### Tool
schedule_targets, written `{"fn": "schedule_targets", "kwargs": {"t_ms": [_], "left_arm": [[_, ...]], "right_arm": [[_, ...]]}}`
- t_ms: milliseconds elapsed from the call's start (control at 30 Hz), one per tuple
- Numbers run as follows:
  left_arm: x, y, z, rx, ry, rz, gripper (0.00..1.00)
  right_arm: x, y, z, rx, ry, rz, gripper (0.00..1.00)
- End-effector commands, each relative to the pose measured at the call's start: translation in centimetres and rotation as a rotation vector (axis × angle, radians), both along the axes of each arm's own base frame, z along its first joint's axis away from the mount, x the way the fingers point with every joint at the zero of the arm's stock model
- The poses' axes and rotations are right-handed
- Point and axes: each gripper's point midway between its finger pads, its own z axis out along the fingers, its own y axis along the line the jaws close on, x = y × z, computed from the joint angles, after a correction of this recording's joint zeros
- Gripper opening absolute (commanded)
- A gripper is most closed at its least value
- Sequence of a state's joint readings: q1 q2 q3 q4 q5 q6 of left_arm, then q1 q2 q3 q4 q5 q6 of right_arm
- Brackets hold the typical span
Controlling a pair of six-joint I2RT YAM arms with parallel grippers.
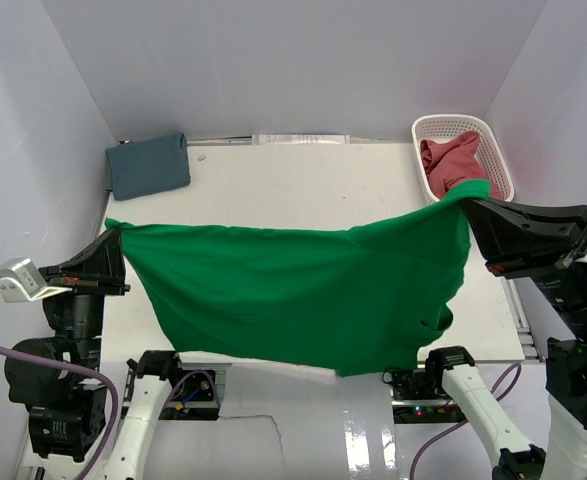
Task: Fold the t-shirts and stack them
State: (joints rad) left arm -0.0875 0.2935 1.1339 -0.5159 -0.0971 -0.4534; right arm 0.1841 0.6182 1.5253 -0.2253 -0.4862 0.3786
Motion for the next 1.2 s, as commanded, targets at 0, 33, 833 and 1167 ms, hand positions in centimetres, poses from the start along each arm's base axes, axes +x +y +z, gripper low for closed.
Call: {"fn": "schedule_targets", "kwargs": {"t_ms": [0, 33, 833, 1167], "left_arm": [[0.7, -0.7, -0.7, -0.008, 0.033, -0.035, 0.0], [0.7, -0.6, -0.8, -0.007, 0.035, -0.033, 0.0], [-2.4, -0.8, 1.8, -0.025, -0.033, -0.059, 0.0], [4.7, -0.2, -4.3, -0.002, 0.144, 0.011, 0.0]], "right_arm": [[-1.2, 0.4, 1.1, 0.027, -0.061, 0.048, 0.08], [-1.3, 0.3, 1.2, 0.026, -0.062, 0.047, 0.08], [-5.4, -0.4, 3.1, 0.039, -0.116, 0.044, 0.08], [3.0, 0.6, -1.2, 0.042, 0.057, 0.022, 0.08]]}}
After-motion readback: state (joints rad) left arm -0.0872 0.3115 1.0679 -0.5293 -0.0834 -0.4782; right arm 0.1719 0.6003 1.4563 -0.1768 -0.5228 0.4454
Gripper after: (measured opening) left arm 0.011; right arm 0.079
